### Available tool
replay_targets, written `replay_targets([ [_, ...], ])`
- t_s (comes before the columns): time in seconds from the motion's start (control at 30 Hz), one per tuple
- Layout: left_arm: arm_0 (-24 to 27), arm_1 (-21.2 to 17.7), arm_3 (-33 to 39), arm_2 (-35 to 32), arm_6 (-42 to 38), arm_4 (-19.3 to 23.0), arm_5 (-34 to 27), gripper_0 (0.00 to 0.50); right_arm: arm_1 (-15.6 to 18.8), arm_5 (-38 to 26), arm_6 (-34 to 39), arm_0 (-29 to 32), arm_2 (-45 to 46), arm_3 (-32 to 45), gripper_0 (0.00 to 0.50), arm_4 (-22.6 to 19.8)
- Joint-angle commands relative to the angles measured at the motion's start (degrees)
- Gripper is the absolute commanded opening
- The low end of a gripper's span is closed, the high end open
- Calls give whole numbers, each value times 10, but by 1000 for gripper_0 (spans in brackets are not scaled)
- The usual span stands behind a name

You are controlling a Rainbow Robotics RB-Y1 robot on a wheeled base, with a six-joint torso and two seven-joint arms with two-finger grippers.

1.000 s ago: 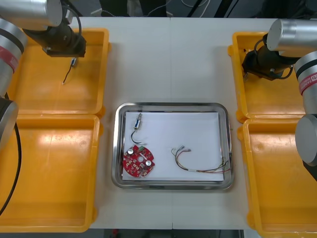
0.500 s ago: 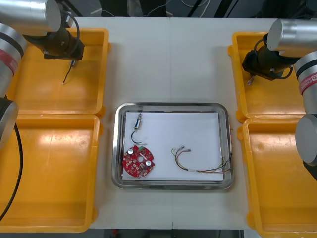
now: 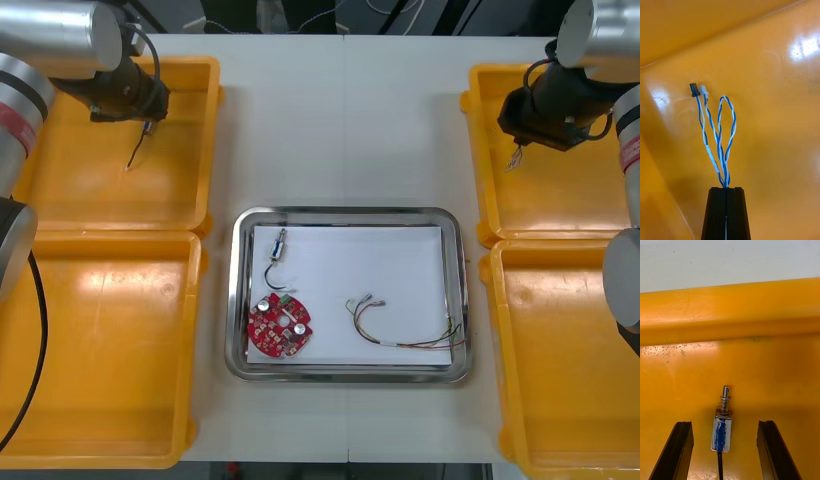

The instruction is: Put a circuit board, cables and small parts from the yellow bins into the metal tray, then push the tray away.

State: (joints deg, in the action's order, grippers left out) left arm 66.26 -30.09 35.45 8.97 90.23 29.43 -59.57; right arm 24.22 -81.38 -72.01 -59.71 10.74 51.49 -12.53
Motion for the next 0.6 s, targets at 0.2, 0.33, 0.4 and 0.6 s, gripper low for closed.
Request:
replay_targets([
  [0.2,-8,-3,8,31,63,13,24,500,48,-138,-57,-7,25,125,0,-18],
  [0.33,-17,-2,8,32,68,16,33,500,57,-200,-67,-7,30,162,0,-28],
  [0.4,-21,-3,8,32,71,17,38,500,60,-224,-70,-7,32,178,0,-33],
  [0.6,-32,-3,8,32,79,19,49,500,68,-286,-77,5,41,241,0,-45],
])
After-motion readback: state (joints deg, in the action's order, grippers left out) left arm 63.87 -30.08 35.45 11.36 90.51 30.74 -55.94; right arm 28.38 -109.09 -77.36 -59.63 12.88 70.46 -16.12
